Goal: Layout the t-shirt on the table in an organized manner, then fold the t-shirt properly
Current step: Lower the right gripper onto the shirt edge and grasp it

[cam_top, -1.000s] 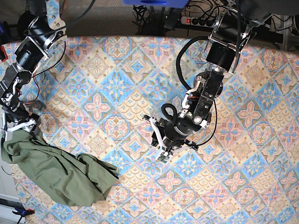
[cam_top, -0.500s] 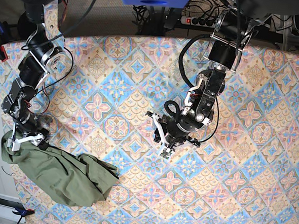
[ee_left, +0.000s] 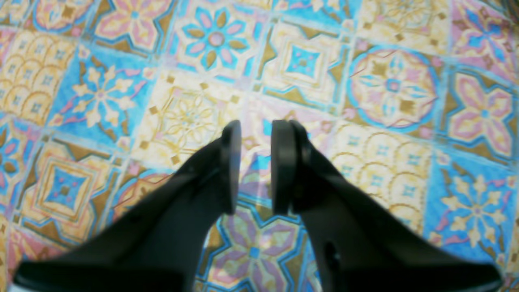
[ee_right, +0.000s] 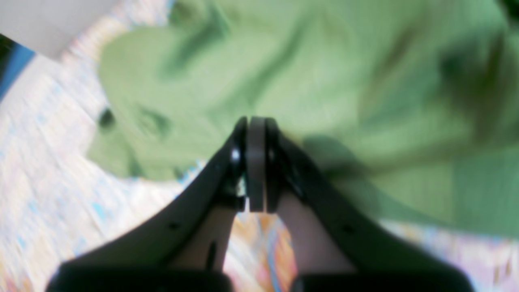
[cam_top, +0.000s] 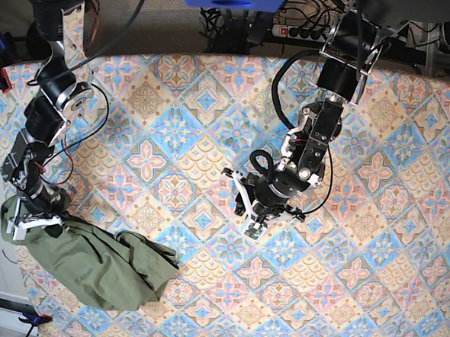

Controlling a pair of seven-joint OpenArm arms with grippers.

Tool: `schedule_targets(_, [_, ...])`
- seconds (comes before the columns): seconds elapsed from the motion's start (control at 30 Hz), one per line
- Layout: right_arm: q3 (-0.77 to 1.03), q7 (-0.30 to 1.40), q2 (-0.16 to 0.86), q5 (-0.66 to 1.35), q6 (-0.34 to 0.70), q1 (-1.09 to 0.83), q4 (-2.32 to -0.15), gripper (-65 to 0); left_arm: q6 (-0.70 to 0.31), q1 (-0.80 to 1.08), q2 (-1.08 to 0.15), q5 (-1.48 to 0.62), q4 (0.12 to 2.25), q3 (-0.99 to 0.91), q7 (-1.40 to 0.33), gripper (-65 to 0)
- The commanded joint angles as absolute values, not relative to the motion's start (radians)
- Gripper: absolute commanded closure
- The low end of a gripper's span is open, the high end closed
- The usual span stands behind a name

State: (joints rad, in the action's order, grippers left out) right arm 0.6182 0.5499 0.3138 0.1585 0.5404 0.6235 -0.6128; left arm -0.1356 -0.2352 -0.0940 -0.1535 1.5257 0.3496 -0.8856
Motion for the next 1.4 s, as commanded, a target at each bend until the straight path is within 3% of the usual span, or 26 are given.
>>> schedule_targets(0.0, [0.619,0.532,0.331,0.174,0.55,0.651,-0.661,-1.1,-0.137,-0.259,-0.087,-0.157,1.546,0.348,-0.863,-13.8])
schedule_targets(0.33, [0.619,0.71,0.326,0.174,0.545,0.455,-1.076,-0.8,-0.137,-0.259,-0.088,-0.157,1.547,0.348,-0.863,-13.8])
schedule_targets(0.73, [0.619,0.644,0.332,0.173,0.545,0.456,-0.872,-2.1,-0.137,-0.243,-0.088,-0.157,1.547,0.348,-0.863,-13.8])
schedule_targets(0.9, [0.621,0.634,0.331,0.176,0.544,0.456,-0.839,-19.4,-0.137,-0.243,-0.088,-0.157,1.547,0.348,-0.863,-13.8])
schedule_targets(1.13, [0.691,0.638,0.331,0.176,0.549,0.456,-0.832,-51.2,-0.137,-0.234,-0.088,-0.157,1.547,0.348,-0.863,-13.8])
schedule_targets(1.27, [0.694,0.636,0.329,0.176,0.549,0.456,-0.832,-57.7,-0.137,-0.232,-0.088,-0.157,1.547,0.348,-0.863,-13.8])
schedule_targets(1.37, [0.694,0.636,0.329,0.176,0.549,0.467,-0.832,-58.2,-0.137,-0.232,-0.088,-0.157,1.547,0.348,-0.863,-13.8])
